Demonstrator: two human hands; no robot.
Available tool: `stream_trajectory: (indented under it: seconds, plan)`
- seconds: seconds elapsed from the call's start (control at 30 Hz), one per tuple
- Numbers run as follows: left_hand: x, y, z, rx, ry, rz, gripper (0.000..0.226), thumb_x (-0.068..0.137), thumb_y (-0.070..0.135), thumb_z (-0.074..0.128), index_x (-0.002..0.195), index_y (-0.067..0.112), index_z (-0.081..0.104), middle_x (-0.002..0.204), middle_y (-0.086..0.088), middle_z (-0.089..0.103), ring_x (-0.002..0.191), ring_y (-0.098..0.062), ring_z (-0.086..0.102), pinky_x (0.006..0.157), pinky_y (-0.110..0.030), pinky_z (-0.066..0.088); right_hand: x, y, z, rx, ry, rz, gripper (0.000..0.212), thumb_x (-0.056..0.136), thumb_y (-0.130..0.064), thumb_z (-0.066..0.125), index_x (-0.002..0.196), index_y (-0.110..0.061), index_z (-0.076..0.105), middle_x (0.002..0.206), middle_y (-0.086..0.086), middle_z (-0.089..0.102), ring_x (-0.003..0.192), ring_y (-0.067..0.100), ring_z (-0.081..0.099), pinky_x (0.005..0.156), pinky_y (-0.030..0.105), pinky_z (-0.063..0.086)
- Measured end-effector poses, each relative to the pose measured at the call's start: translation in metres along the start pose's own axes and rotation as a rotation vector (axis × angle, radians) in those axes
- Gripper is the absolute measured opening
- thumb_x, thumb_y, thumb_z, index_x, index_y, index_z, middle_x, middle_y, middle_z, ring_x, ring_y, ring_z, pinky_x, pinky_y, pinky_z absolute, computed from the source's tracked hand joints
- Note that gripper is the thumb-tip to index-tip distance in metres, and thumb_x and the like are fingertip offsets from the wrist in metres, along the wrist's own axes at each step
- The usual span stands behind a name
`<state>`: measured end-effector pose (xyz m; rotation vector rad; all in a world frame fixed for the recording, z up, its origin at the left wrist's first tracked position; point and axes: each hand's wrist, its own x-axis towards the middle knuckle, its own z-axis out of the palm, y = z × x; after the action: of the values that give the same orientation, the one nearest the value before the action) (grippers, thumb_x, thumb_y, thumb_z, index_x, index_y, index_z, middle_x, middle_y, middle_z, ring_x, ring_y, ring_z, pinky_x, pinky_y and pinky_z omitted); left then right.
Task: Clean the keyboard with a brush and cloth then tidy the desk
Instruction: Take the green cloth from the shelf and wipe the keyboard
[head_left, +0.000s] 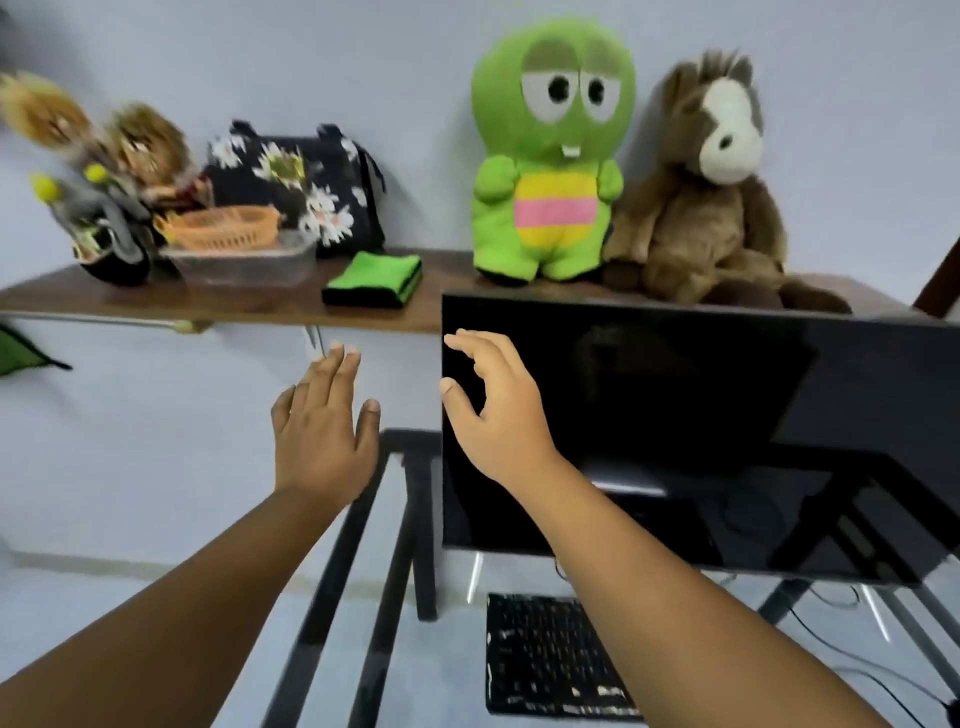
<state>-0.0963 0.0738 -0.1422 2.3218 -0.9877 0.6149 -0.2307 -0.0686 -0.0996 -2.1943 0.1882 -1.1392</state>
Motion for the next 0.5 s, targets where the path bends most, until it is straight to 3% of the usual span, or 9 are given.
stream_trajectory:
  seconds: [0.27, 0.37, 0.5]
  plan:
    - [0.084, -0.042, -0.044, 0.058, 0.147, -0.046, 0.061, 0.093, 0.041, 0.032, 0.15, 0.021, 0.028, 0.159, 0.002, 0.024, 0.147, -0.017, 0.017, 0.116, -0.044, 0.014, 0.109, -0.048, 0.038, -0.06, 0.051, -0.122, 0.041, 0.082, -0.011, 0.062, 0.123, -0.009, 0.059, 0.123, 0.005, 0.054, 0.116, 0.017, 0.053, 0.103, 0.027, 0.04]
    - [0.107, -0.057, -0.049, 0.101, 0.146, -0.069, 0.062, 0.093, 0.042, 0.028, 0.151, 0.02, 0.027, 0.16, 0.001, 0.023, 0.148, -0.017, 0.017, 0.117, -0.045, 0.012, 0.146, -0.051, 0.059, -0.143, -0.013, -0.003, 0.043, 0.084, -0.018, 0.061, 0.127, -0.013, 0.056, 0.126, 0.004, 0.051, 0.117, 0.02, 0.052, 0.102, 0.029, 0.04]
    - [0.128, -0.071, -0.046, 0.138, 0.085, -0.068, 0.064, 0.093, 0.044, 0.021, 0.153, 0.02, 0.023, 0.161, 0.002, 0.016, 0.149, -0.016, 0.011, 0.117, -0.046, 0.009, 0.185, -0.042, 0.088, -0.334, -0.19, 0.234, 0.055, 0.087, -0.033, 0.057, 0.138, -0.019, 0.045, 0.136, 0.007, 0.041, 0.124, 0.032, 0.046, 0.103, 0.042, 0.042]
